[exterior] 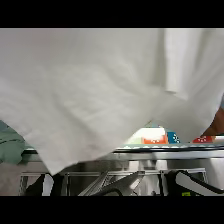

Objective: Fold the shirts.

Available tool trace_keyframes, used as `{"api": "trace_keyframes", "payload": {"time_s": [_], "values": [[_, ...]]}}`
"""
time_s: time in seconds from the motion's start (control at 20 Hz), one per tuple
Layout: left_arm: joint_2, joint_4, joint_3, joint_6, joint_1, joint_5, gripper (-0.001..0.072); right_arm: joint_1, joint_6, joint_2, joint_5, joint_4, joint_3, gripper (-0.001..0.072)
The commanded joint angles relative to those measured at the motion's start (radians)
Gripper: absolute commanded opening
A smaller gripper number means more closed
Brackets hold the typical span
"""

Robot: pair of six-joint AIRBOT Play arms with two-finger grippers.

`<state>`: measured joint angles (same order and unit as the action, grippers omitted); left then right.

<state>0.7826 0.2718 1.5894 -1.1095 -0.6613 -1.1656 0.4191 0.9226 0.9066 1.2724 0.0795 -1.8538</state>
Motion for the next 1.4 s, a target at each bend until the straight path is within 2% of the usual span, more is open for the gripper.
{"api": "trace_keyframes", "payload": {"time_s": [0.0, 0.15, 0.25, 0.35, 0.45, 0.6, 0.65, 0.7, 0.75, 0.8, 0.85, 0.95, 1.05, 1.15, 1.25, 1.35], "values": [[0.159, -0.008, -0.155, 0.127, 0.172, -0.022, 0.0013, -0.292, -0.101, 0.085, -0.186, 0.211, 0.287, 0.0023], [0.391, 0.322, -0.242, 0.132, 0.450, 0.219, 0.0013, -0.445, -0.115, 0.248, -0.493, 0.382, 0.449, 0.0023], [0.616, 0.446, -0.202, 0.132, 0.533, 0.336, 0.0013, -0.468, -0.131, 0.413, -0.597, 0.374, 0.465, 0.0023], [0.854, 0.462, -0.086, 0.121, 0.537, 0.328, 0.0013, -0.475, -0.193, 0.572, -0.681, 0.288, 0.462, 0.0023], [1.087, 0.462, 0.108, 0.078, 0.520, 0.261, 0.0013, -0.475, -0.346, 0.701, -0.716, 0.118, 0.431, 0.0023], [1.295, 0.462, 0.401, 0.030, 0.511, 0.127, 0.0013, -0.473, -0.528, 0.792, -0.716, -0.098, 0.354, 0.0034], [1.330, 0.462, 0.478, 0.015, 0.511, 0.104, 0.0016, -0.469, -0.557, 0.795, -0.716, -0.104, 0.327, 0.0141], [1.340, 0.461, 0.517, -0.005, 0.511, 0.095, 0.0076, -0.461, -0.557, 0.792, -0.715, -0.102, 0.297, 0.0305], [1.328, 0.462, 0.523, -0.019, 0.511, 0.093, 0.0527, -0.447, -0.557, 0.779, -0.698, -0.097, 0.278, 0.0324], [1.303, 0.462, 0.505, -0.036, 0.505, 0.094, 0.0688, -0.421, -0.556, 0.753, -0.654, -0.081, 0.270, 0.0325], [1.262, 0.464, 0.468, -0.036, 0.491, 0.083, 0.0690, -0.390, -0.532, 0.723, -0.602, -0.055, 0.269, 0.0325], [1.176, 0.471, 0.401, -0.039, 0.441, 0.032, 0.0690, -0.297, -0.332, 0.649, -0.464, 0.109, 0.269, 0.0325], [1.104, 0.471, 0.366, -0.079, 0.367, -0.098, 0.0689, -0.181, -0.122, 0.566, -0.325, 0.342, 0.270, 0.0324], [1.038, 0.472, 0.295, -0.117, 0.293, -0.237, 0.0689, -0.074, 0.020, 0.505, -0.211, 0.534, 0.275, 0.0323], [0.973, 0.520, 0.146, -0.153, 0.242, -0.308, 0.0689, 0.011, 0.102, 0.465, -0.106, 0.670, 0.306, 0.0316], [0.899, 0.652, -0.068, -0.175, 0.217, -0.316, 0.0689, 0.074, 0.111, 0.431, -0.045, 0.711, 0.389, 0.0292]]}}
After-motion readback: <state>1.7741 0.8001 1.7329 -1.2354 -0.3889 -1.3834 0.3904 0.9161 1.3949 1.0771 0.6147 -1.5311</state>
